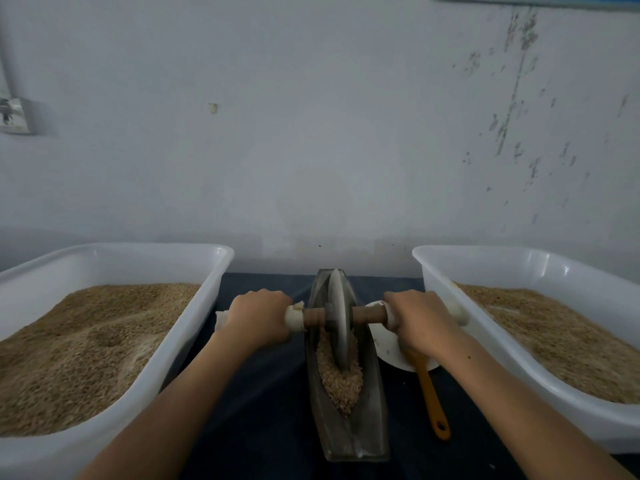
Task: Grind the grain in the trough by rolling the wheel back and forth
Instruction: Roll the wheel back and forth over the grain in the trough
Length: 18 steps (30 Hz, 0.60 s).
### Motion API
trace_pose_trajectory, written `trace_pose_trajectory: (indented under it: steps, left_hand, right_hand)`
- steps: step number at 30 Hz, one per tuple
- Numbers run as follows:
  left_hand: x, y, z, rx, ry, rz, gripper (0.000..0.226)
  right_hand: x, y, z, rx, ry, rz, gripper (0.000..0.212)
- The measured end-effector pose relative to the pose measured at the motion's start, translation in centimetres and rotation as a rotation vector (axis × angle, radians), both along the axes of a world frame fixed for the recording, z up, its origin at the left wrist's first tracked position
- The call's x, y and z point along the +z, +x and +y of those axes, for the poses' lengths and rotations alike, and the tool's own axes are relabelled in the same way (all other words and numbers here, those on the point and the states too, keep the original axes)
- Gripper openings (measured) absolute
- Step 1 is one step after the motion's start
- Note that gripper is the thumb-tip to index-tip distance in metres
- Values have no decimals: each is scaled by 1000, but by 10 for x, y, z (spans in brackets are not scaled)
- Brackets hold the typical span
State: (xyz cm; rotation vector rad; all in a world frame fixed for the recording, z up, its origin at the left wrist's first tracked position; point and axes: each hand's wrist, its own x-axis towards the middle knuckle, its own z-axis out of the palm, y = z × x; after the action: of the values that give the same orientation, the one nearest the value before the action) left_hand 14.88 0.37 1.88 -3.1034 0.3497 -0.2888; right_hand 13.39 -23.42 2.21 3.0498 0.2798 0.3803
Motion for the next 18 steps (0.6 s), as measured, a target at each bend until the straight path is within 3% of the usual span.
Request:
trace_pose_trajectory:
  steps: [4, 13, 18]
  left_hand:
    - [-4, -2, -1, 7, -20, -59, 13]
    - [4, 1, 0, 12, 30, 160, 36]
    - [5, 2, 1, 9, 16, 181, 37]
  right_hand:
    - [-7, 3, 0, 16, -13, -134, 17]
    - [10, -1, -5, 15, -2, 160, 23]
    - [13, -3, -3, 10, -13, 188, 20]
